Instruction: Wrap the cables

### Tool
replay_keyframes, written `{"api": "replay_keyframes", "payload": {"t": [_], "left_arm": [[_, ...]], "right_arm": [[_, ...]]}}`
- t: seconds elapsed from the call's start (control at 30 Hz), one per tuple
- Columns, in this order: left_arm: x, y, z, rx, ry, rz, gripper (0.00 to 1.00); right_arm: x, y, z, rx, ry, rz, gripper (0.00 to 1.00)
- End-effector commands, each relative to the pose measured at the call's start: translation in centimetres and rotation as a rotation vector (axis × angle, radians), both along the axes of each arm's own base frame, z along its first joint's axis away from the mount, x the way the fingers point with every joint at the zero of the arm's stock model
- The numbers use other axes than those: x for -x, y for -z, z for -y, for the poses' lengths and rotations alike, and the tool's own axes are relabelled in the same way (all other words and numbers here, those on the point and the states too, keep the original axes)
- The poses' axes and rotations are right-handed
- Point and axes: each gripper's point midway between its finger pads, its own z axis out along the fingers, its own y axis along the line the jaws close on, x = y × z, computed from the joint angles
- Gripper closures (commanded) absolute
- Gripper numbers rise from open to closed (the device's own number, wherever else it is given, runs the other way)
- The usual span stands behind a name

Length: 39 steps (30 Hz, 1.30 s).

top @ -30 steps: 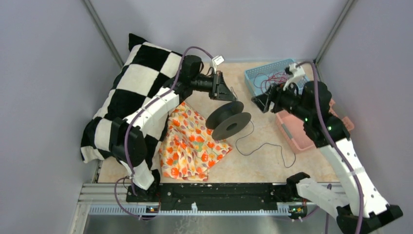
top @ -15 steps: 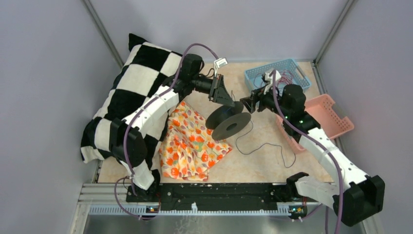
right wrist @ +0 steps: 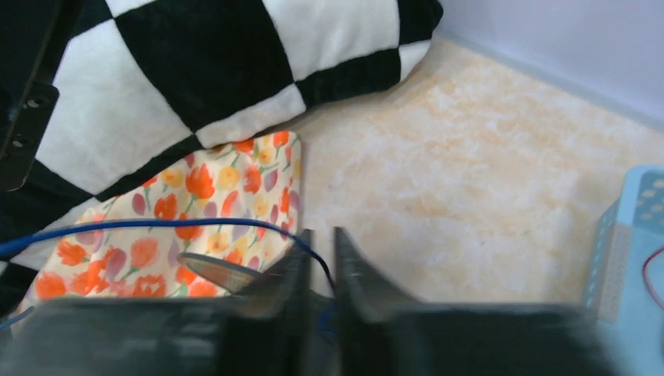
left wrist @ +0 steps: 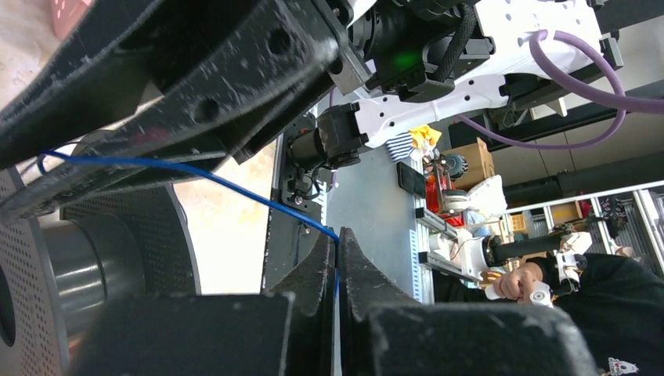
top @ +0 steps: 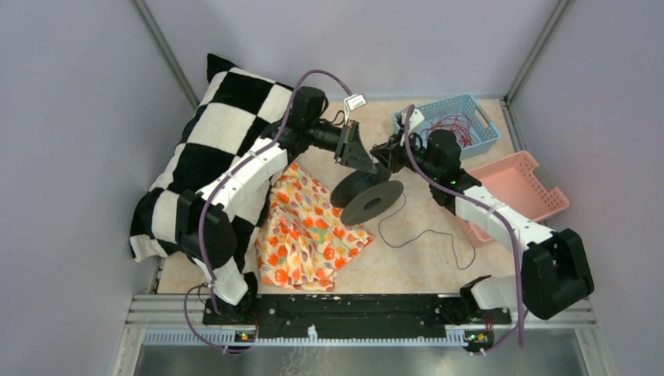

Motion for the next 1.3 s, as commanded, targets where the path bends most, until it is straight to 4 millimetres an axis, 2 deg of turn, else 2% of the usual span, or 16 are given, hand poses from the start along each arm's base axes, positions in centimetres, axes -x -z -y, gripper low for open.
{"api": "replay_keyframes", "payload": {"t": [0.0,0.03,0.17,0.27,0.3,0.4,0.5,0.57,0.63,0.77,0.83,0.97,1.03,1.13,1.27], "left_arm": [[1.2,-1.9,-0.5,0.046,0.034,0.057,1.00],[1.4,-2.0,-0.6,0.048,0.037,0.061,1.00],[1.9,-2.3,-1.1,0.047,0.036,0.106,1.00],[1.5,-1.1,-1.2,0.012,0.017,0.115,1.00],[1.3,-0.6,-1.3,-0.005,0.009,0.113,0.97],[-0.1,0.6,-1.7,-0.090,-0.053,0.140,0.76],[-1.6,0.8,-2.9,-0.183,-0.137,0.227,0.47],[-3.0,1.0,-4.1,-0.238,-0.210,0.279,0.36],[-3.9,1.3,-5.1,-0.271,-0.261,0.294,0.34],[-4.8,1.8,-6.6,-0.301,-0.322,0.287,0.33],[-4.6,1.8,-7.3,-0.302,-0.330,0.296,0.30],[-3.0,1.0,-8.1,-0.292,-0.299,0.342,0.12],[-2.2,0.5,-8.6,-0.292,-0.296,0.363,0.07],[-1.6,0.4,-9.4,-0.299,-0.314,0.410,0.06],[-1.5,1.4,-9.9,-0.302,-0.366,0.452,0.07]], "right_arm": [[-0.7,-5.0,-1.0,-0.092,-0.014,0.138,0.97],[-0.5,-4.9,-0.9,-0.084,-0.014,0.137,1.00],[0.7,-5.4,0.2,-0.070,0.009,0.167,1.00],[1.2,-5.8,1.6,-0.060,0.070,0.176,1.00],[1.2,-5.7,2.0,-0.050,0.088,0.168,1.00],[1.3,-5.5,3.1,0.002,0.134,0.136,1.00],[1.1,-5.8,3.4,0.084,0.183,0.055,1.00],[1.0,-5.5,3.6,0.158,0.222,0.003,1.00],[1.1,-5.2,3.5,0.204,0.237,-0.036,1.00],[1.8,-2.9,2.9,0.316,0.228,-0.092,1.00],[2.2,-2.3,2.8,0.357,0.242,-0.115,1.00],[2.4,-2.5,2.5,0.353,0.266,-0.151,1.00],[2.6,-2.8,2.4,0.334,0.266,-0.160,1.00],[3.1,-3.0,2.4,0.312,0.262,-0.170,1.00],[3.1,-2.8,2.6,0.309,0.304,-0.206,1.00]]}}
